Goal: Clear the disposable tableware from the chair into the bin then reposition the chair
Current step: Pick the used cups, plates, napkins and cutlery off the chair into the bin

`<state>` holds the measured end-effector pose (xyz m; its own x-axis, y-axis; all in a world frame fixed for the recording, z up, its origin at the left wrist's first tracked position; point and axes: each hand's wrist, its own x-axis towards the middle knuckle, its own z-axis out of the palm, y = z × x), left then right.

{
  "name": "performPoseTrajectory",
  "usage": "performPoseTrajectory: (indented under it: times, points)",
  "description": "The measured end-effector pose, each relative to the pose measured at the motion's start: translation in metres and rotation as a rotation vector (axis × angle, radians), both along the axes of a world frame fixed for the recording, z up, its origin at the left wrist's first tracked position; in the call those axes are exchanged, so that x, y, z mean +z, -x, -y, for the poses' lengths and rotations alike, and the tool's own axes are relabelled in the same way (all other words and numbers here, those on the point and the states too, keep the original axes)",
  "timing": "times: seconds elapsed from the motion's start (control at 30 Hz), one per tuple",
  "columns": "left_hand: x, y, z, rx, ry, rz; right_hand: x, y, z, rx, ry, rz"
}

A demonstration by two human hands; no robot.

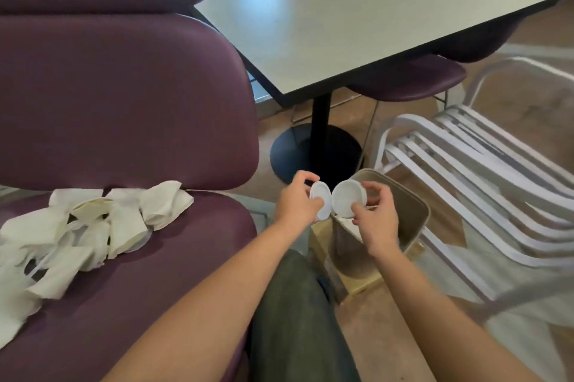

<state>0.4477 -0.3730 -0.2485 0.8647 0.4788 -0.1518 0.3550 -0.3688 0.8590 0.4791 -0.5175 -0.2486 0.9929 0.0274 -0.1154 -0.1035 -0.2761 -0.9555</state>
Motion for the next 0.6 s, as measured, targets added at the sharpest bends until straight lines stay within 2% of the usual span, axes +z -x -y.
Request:
performPoseTrajectory:
  times: [0.27,0.47,0.6]
  points:
    - [-0.038,-0.061,0.042,-0.098,-0.111,-0.108,-0.030,-0.050,0.045,-0.100,0.226,0.003]
    - [-0.059,-0.080,0.069,-0.196,-0.018,-0.193,-0.064,-0.066,0.060,0.098,0.583,-0.200]
    - [-0.060,-0.072,0.061,-0.207,-0.053,-0.169,-0.061,-0.063,0.053,0.164,0.594,-0.183]
